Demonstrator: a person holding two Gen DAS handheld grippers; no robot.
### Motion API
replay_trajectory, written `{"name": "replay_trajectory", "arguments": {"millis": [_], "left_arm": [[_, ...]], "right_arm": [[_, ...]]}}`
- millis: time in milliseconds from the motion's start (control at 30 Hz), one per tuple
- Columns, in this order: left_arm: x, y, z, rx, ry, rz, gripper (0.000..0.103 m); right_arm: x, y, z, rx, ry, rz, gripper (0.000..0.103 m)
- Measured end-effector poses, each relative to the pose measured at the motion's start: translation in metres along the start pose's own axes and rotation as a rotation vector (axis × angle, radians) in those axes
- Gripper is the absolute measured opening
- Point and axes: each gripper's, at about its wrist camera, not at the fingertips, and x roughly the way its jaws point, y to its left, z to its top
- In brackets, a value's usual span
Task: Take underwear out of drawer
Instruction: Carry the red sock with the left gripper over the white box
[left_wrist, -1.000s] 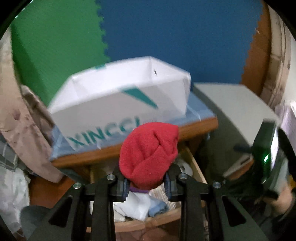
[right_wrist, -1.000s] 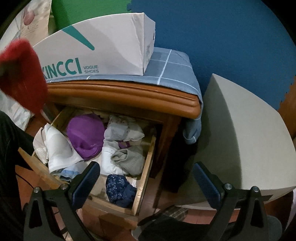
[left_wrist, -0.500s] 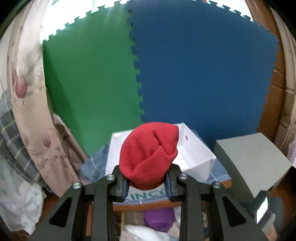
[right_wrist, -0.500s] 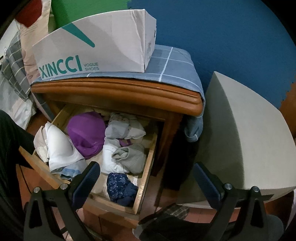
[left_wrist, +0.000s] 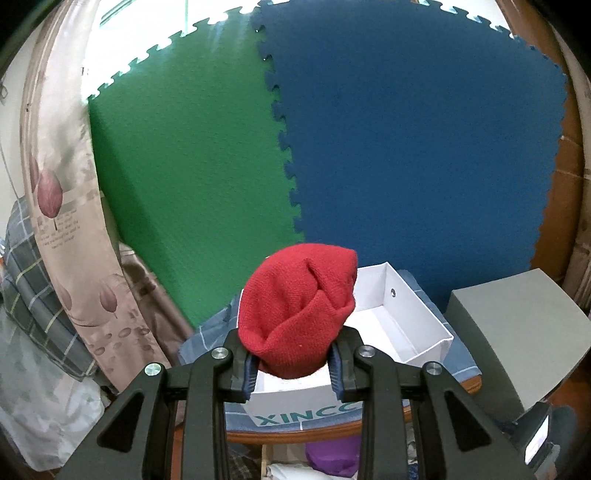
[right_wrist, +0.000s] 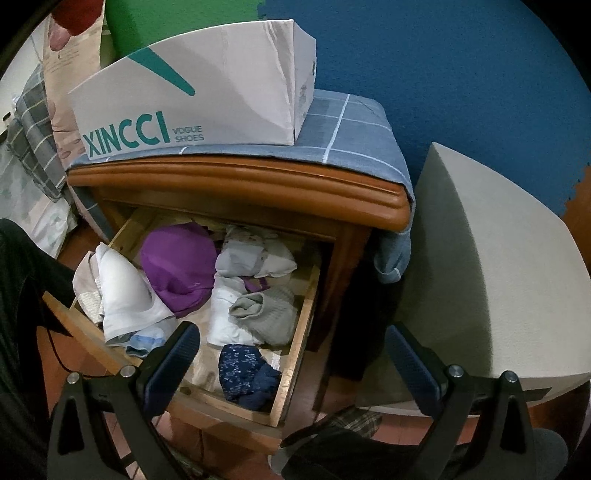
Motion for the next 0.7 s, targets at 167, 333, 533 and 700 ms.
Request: {"name": "replay_trajectory", "arguments": {"millis": [167, 333, 533, 700], "left_arm": [[0.010, 0.002, 0.006, -0.010, 0.021, -0.007, 0.028], [0.019, 0.017, 0.027, -0.049, 0.044, -0.034, 0.028], [0.044, 0.038, 0.063, -0.106, 0.114, -0.078, 0.028], [0.099, 0.043, 0.082, -0.150, 0.226, -0.094, 0.028]], "right_arm": [[-0.001, 0.001, 0.000, -0.002, -0.006, 0.009, 0.103], [-0.002, 0.000, 0.000, 0.003, -0.007, 0.012, 0.103], [-0.001, 0.000, 0.000, 0.002, -0.008, 0.020, 0.103], [0.003, 0.000, 0.002, 0.012, 0.000, 0.036, 0.103]]}}
